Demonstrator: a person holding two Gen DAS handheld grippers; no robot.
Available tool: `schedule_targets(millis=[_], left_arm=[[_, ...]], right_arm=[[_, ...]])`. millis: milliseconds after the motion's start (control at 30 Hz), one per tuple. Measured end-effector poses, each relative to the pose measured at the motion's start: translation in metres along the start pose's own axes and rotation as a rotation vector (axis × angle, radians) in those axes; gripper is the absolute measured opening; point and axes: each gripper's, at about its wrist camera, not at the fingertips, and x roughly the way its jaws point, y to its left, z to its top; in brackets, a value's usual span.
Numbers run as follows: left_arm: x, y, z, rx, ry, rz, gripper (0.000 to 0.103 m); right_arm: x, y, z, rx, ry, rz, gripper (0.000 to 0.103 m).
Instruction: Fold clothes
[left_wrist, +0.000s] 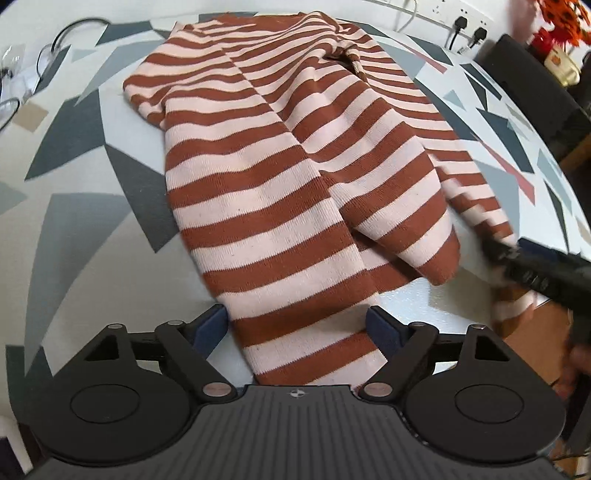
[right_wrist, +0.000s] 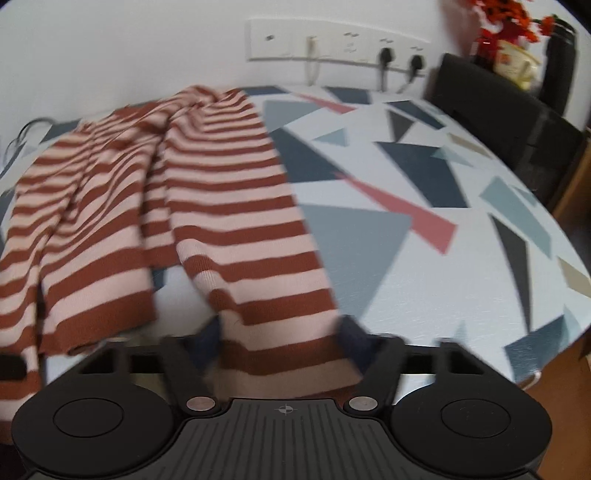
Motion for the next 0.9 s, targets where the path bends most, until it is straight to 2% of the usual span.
schedule_targets(millis=[33, 67, 133, 200, 300, 467, 567, 633, 733, 900], left_arm=[[-0.001, -0.001, 0.001, 0.015, -0.008, 0.028, 0.053], [-0.001, -0.002, 0.002, 0.032, -0.003, 0.046, 0.047], [-0.002, 0.002, 0.005, 0.033, 0.007, 0.037, 0.017], [-0.003, 0.012, 0.007, -0.013, 0.012, 0.003, 0.013], [-0.003, 0.024, 0.008, -0.071, 0.006, -0.003, 0.010], [-0.004, 0.039, 0.013, -0.120, -0.006, 0.056, 0.010], [-0.004, 0.051, 0.020, -0.121, -0.032, 0.159, 0.010], [-0.003, 0.067, 0.025, -0.166, -0.043, 0.191, 0.010], [-0.002, 0.093, 0.036, -0.232, -0.059, 0.268, 0.011], [0.005, 0.131, 0.060, -0.338, -0.075, 0.395, 0.011]], right_arm=[[0.000, -0.006, 0.002, 0.021, -0.001, -0.007, 0.034], [0.000, -0.011, 0.003, 0.043, -0.002, -0.014, 0.024], [0.003, -0.027, 0.010, 0.109, 0.010, -0.005, 0.020], [0.009, -0.037, 0.020, 0.150, 0.032, 0.003, 0.017], [0.020, -0.051, 0.035, 0.207, 0.055, -0.002, 0.017], [0.051, -0.072, 0.071, 0.302, 0.076, -0.021, 0.016], [0.069, -0.085, 0.093, 0.396, 0.096, 0.023, 0.016], [0.080, -0.091, 0.108, 0.448, 0.108, 0.051, 0.016], [0.093, -0.087, 0.125, 0.426, 0.101, 0.044, 0.016], [0.115, -0.069, 0.145, 0.401, 0.104, 0.079, 0.016]])
